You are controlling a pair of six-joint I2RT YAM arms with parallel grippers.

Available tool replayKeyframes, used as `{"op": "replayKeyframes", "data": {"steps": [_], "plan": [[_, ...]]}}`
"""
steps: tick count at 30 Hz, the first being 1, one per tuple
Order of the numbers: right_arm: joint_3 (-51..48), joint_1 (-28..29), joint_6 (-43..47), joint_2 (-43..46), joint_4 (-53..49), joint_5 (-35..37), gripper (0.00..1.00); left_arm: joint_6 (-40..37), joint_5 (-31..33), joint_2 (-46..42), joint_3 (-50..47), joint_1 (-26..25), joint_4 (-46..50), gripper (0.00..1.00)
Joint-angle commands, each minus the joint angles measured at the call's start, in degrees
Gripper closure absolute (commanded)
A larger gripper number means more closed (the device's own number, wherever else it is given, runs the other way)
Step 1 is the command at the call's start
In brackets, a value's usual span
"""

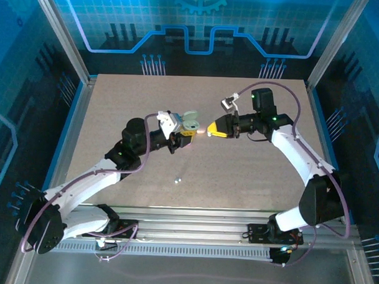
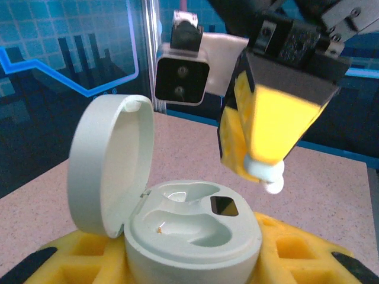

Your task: Insert wireless bluetooth earbuds into charging case

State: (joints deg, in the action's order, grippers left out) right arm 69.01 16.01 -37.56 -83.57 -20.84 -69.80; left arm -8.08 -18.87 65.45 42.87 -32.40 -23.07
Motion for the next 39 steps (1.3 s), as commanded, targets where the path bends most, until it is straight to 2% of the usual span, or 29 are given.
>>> {"op": "replayKeyframes", "data": {"steps": [1,15,28,39], "plan": [[0.84,-0.80,-6.36,2.47,4.09,2.71,0.78,-1.46,-0.99,0.86,-0.73,0.25,-2.94,0.65],[1.04,-0.71,-11.86,5.87,7.69,5.97,0.78,-0.98,-2.65,2.84,-0.70,0.16,-5.59,0.64],[3.23,2.28,-12.34,5.99,8.88,8.14,0.78,-3.13,-2.48,5.22,-2.44,-1.11,-12.69,0.65],[3.14,3.98,-13.50,5.74,10.73,8.89,0.79,-2.20,-2.39,5.21,-2.94,-1.26,-14.90,0.65]]}}
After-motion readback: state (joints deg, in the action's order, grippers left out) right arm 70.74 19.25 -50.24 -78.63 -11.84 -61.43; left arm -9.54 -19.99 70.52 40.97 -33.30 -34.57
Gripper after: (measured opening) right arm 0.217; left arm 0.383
